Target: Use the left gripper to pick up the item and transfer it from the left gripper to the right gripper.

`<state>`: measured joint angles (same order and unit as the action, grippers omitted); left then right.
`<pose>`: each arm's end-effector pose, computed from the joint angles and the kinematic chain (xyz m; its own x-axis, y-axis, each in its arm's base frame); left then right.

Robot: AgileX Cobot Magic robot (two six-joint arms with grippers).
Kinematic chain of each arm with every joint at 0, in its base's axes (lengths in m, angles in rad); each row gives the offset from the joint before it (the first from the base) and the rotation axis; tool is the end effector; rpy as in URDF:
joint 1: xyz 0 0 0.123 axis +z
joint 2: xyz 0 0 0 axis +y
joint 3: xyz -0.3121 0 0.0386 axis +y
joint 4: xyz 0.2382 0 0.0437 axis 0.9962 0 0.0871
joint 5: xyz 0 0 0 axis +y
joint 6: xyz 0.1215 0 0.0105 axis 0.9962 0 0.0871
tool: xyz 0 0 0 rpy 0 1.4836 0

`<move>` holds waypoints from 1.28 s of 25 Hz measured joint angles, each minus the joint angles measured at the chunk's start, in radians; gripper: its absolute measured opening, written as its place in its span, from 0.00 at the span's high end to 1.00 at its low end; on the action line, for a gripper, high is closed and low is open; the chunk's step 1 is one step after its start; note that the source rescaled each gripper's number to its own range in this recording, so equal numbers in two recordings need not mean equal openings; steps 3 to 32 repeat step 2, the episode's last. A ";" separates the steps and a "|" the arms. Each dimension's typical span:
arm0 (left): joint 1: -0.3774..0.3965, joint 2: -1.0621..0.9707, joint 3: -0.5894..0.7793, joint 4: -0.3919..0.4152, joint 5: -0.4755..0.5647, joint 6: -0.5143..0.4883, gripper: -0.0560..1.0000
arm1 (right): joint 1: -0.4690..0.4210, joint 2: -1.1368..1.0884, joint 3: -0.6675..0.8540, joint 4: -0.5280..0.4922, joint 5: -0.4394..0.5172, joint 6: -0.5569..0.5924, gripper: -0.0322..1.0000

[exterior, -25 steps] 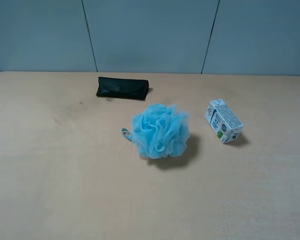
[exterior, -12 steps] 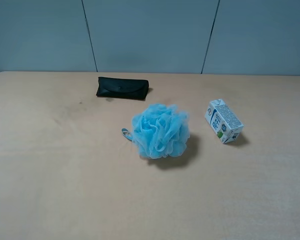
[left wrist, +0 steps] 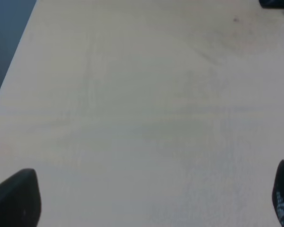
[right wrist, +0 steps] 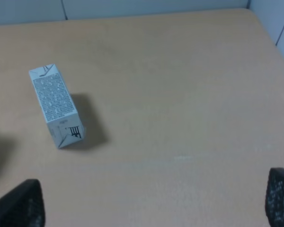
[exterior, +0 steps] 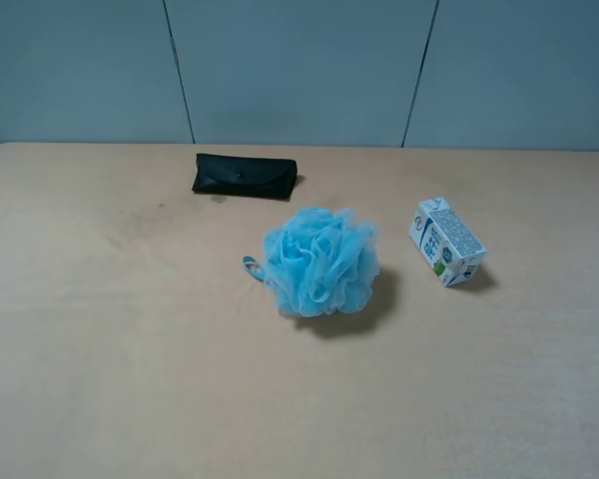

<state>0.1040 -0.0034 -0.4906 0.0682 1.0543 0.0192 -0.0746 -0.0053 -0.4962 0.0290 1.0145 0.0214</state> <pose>-0.0155 0.0056 0.2565 -0.4599 0.0051 -0.8879 -0.1320 0.9885 0.0740 -0.0132 0.0040 0.2623 -0.4095 0.0674 -0.9098 0.0672 0.9968 0.0436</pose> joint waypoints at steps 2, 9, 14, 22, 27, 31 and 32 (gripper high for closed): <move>0.000 0.000 0.000 0.000 0.000 0.000 0.03 | 0.000 0.000 0.000 0.000 0.000 0.000 0.00; 0.000 0.000 0.000 0.000 0.000 0.000 0.03 | 0.000 0.000 0.000 0.000 0.000 0.000 0.00; 0.000 0.000 0.000 0.000 0.000 0.000 0.03 | 0.000 0.000 0.000 0.000 0.000 0.000 0.00; 0.000 0.000 0.000 0.000 0.000 0.000 0.03 | 0.000 0.000 0.000 0.000 0.000 0.000 0.00; 0.000 0.000 0.000 0.000 0.000 0.000 0.03 | 0.000 0.000 0.000 0.000 0.000 0.000 0.00; 0.000 0.000 0.000 0.000 0.000 0.000 0.03 | 0.000 0.000 0.000 0.000 0.000 0.000 0.00; 0.000 0.000 0.000 0.000 0.000 0.000 0.03 | 0.000 0.000 0.000 0.000 0.000 0.000 0.00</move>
